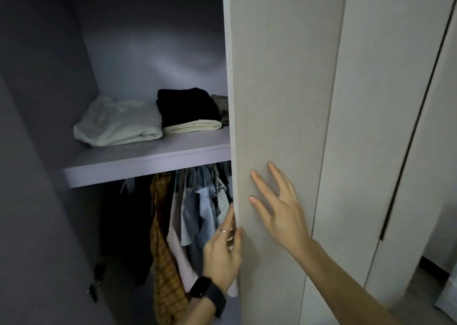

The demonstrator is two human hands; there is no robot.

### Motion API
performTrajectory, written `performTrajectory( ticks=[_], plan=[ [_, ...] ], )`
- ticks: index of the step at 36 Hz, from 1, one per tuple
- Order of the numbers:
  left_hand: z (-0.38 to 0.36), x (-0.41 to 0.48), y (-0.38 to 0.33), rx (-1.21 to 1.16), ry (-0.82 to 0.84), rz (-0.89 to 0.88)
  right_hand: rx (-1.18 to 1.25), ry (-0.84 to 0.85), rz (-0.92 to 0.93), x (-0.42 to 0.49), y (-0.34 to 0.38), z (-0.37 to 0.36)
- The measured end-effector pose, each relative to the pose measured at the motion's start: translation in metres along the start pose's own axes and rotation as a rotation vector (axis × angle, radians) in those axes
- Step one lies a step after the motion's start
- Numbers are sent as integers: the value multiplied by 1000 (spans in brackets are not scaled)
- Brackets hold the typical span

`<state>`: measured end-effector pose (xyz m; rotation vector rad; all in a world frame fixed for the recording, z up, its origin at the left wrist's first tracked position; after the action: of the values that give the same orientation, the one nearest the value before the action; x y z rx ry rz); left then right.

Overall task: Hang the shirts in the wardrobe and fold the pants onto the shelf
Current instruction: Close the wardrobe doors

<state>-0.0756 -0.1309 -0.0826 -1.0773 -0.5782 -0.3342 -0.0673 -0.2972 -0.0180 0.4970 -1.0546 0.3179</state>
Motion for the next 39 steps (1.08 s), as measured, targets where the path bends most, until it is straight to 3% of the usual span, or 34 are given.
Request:
performTrajectory(
  ticks=[12, 18, 29, 31, 35, 39],
  plan=[
    [2, 24, 26, 90, -220, 136, -134, 75, 166, 26, -27, -49],
    [-10, 54, 25, 121, -399, 49, -189, 115, 258, 54, -51, -67],
    [-20, 74, 29, 212, -298, 196, -200, 66, 335, 66, -68, -94],
    [-22, 76, 27, 335, -285, 152, -205, 63, 334, 69, -72, -97],
    [-23, 81, 26, 776, -249, -110, -214, 77, 289, 67, -76, -105],
    [-26, 90, 37, 883, -114, -141, -245, 93, 295, 66, -84, -113]
  ],
)
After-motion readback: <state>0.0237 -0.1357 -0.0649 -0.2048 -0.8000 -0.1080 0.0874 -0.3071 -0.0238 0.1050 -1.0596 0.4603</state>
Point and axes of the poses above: each hand's wrist, its own x-axis towards the middle knuckle, its own z-axis out of the back of the hand, y = z × x, the point moved 3 cm from there along x, towards the middle knuckle, and after that the axes turned 4 degrees about -y, right-handed, at the moved point
